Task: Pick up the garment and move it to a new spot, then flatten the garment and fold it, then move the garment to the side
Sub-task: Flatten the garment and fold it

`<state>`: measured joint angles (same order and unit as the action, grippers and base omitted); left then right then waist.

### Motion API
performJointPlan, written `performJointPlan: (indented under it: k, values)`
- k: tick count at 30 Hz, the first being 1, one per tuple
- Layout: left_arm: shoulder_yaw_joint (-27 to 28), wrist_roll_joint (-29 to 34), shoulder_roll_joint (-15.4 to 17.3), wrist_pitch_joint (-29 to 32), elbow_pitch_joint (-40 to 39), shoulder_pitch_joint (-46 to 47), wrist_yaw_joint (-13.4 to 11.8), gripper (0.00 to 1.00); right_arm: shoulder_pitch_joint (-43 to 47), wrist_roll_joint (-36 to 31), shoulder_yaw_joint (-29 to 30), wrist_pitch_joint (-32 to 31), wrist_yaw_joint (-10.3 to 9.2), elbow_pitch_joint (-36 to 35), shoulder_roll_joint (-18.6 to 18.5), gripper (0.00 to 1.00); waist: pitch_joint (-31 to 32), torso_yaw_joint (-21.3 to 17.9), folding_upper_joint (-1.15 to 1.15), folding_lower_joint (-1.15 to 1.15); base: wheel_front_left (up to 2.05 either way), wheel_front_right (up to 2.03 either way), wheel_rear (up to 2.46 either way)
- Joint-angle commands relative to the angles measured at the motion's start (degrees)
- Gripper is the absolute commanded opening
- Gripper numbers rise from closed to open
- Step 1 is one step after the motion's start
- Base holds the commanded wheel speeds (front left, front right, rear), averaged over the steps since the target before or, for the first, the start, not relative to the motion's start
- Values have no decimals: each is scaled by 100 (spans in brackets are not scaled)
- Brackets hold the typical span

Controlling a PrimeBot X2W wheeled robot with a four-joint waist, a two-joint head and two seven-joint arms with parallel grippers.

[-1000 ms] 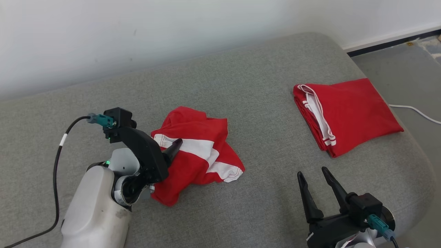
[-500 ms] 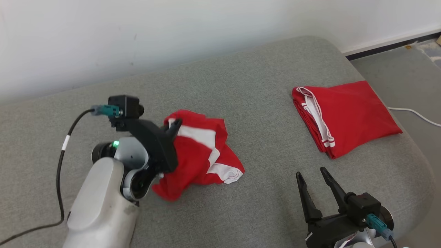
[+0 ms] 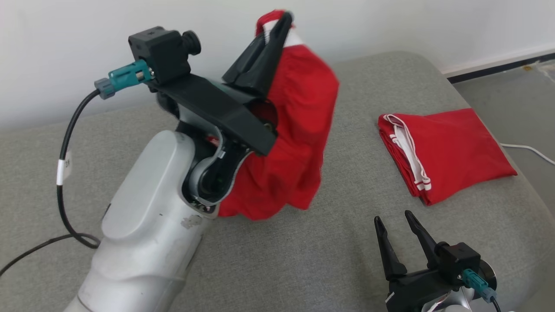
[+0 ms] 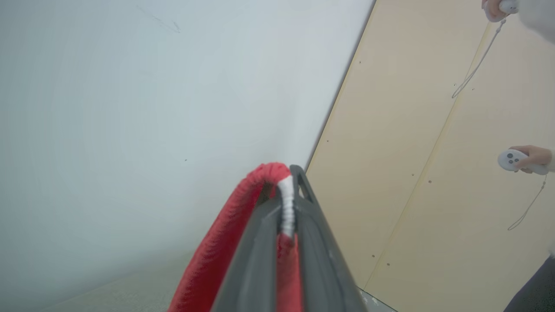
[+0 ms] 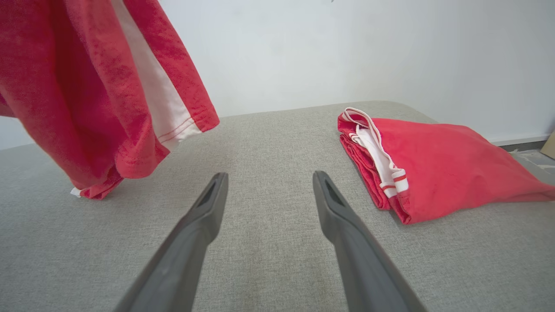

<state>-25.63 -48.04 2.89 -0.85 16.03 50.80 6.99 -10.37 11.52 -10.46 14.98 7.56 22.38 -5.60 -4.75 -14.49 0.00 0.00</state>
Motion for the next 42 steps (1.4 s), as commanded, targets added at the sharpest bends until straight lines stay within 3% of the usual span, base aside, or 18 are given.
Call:
performJointPlan:
  k: [1, 7, 12, 16, 21, 26, 34, 38, 39, 40, 41, 42]
  values:
    - [-51, -99, 3, -88, -47, 51, -13, 0, 57, 14, -1, 22, -14, -9, 8, 100, 29, 64, 0, 0, 0, 0, 0]
    - [-545, -377, 79, 31, 94, -363, -69, 0, 116, 17, 56, 22, -14, -49, 20, 100, 6, 413, 0, 0, 0, 0, 0]
    - [-779, -644, 374, 473, 338, -1241, -63, 0, 135, 1, 104, 22, -14, -90, 27, 100, -27, 706, 0, 0, 0, 0, 0]
    - [-1002, -716, 791, 920, 197, -1941, -99, 0, 165, -26, 152, 22, -14, -104, 18, 100, -35, 930, 0, 0, 0, 0, 0]
    - [-1225, -278, 1531, 1188, -204, -2545, -481, 0, 200, -40, 155, 22, -14, -120, 31, 100, -24, 1132, 0, 0, 0, 0, 0]
    - [-1331, 378, 2100, 917, -260, -2883, -918, 0, 206, -34, 140, 23, -14, -104, 40, 100, -16, 1249, 0, 0, 0, 0, 0]
    - [-1237, 1022, 2176, -17, 297, -2881, -1403, 0, 135, -20, 44, 23, -14, -64, 37, 100, 23, 1226, 0, 0, 0, 0, 0]
    - [-1105, 839, 2043, -139, 570, -2945, -1494, 0, 137, 17, 12, 23, -14, -49, -16, 100, 60, 1147, 0, 0, 0, 0, 0]
    - [-1077, 789, 2023, -139, 609, -2971, -1506, 3, 153, 27, 13, 23, -14, -50, -24, 100, 76, 1131, 0, 0, 0, 0, 0]
    - [-1048, 742, 2016, -148, 637, -3003, -1513, 27, 175, 34, 16, 23, -14, -48, -32, 100, 96, 1114, 0, 0, 0, 0, 0]
    - [-1007, 672, 1994, -164, 647, -3044, -1545, 87, 197, 43, 25, 23, -14, -48, -43, 100, 110, 1102, 0, 0, 0, 0, 0]
    - [-972, 681, 1990, -204, 643, -3078, -1567, 100, 209, 49, 26, 23, -14, -45, -50, 100, 134, 1087, 0, 0, 0, 0, 0]
